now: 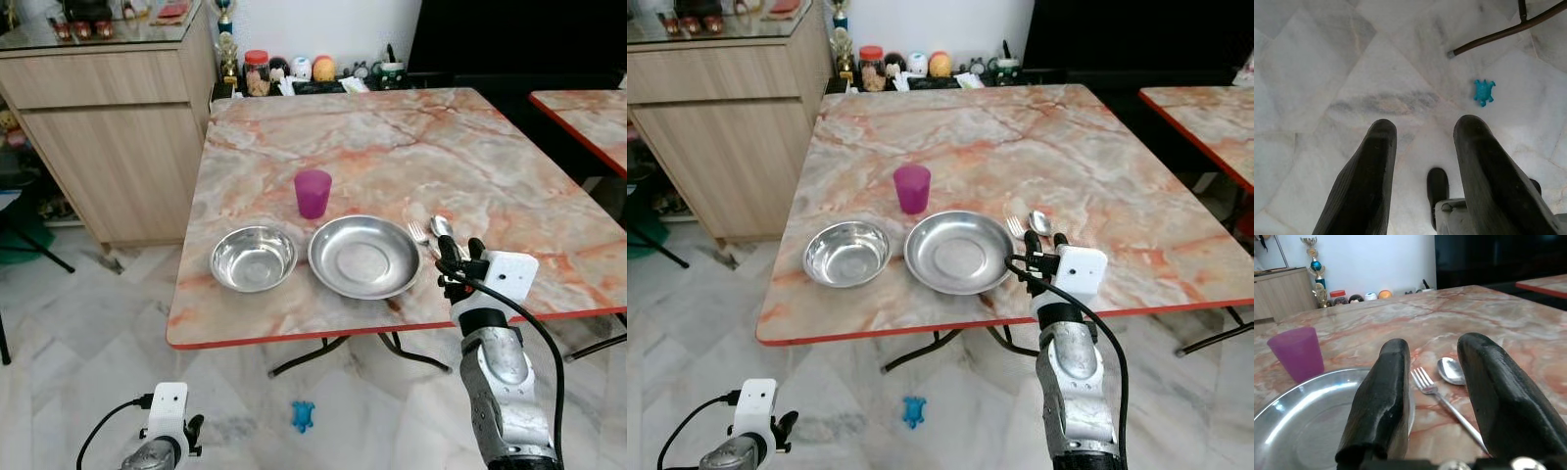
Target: Setting the table
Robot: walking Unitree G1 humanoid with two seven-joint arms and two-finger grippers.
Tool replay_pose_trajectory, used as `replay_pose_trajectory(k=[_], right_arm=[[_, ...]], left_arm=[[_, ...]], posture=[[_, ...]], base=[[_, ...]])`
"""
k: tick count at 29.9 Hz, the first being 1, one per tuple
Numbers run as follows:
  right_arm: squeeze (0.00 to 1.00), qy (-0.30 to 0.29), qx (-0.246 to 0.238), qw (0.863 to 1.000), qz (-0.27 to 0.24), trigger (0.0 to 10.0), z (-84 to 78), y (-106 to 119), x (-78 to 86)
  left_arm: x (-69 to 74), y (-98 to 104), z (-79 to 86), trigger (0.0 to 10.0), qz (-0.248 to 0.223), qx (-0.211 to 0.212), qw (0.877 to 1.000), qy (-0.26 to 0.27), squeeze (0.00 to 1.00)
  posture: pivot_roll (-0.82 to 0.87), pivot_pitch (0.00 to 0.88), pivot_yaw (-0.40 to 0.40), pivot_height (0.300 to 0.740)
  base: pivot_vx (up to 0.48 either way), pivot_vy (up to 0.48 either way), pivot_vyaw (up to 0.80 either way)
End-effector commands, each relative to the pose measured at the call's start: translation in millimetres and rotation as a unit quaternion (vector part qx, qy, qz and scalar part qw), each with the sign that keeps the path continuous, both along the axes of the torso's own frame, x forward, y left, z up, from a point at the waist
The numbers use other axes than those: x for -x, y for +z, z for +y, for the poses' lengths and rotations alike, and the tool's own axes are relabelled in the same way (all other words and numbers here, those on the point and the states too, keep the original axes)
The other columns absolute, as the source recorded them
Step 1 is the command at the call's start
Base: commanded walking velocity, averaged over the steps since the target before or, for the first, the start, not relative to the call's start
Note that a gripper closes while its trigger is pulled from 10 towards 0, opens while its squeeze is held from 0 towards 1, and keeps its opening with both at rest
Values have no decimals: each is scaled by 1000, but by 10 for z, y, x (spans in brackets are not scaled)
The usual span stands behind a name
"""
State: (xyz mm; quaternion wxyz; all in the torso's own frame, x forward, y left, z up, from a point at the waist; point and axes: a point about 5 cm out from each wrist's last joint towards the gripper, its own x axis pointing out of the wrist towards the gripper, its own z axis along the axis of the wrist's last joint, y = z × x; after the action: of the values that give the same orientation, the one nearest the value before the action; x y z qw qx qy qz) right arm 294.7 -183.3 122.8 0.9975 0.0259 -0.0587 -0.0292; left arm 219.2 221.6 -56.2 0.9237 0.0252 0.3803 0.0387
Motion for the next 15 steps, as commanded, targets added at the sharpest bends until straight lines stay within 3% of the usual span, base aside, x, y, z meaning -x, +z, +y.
replay_pose_trajectory(k=[1, 4, 15], right_arm=[[0, -2, 12, 1000, -23, 10000, 3, 93, 1], [0, 0, 8, 1000, -25, 10000, 22, 99, 3], [0, -3, -8, 1000, -20, 10000, 14, 72, 7]], left_arm=[[10, -5, 10, 10000, 3, -3, 1000, 0, 0], [10, -6, 9, 10000, 3, -3, 1000, 0, 0], [21, -14, -1, 10000, 5, -1, 1000, -1, 0]], posture=[[-21, 22, -8, 740], [-21, 23, -7, 740], [-21, 29, -8, 740]], base=[[0, 0, 794], [0, 0, 794], [0, 0, 0]])
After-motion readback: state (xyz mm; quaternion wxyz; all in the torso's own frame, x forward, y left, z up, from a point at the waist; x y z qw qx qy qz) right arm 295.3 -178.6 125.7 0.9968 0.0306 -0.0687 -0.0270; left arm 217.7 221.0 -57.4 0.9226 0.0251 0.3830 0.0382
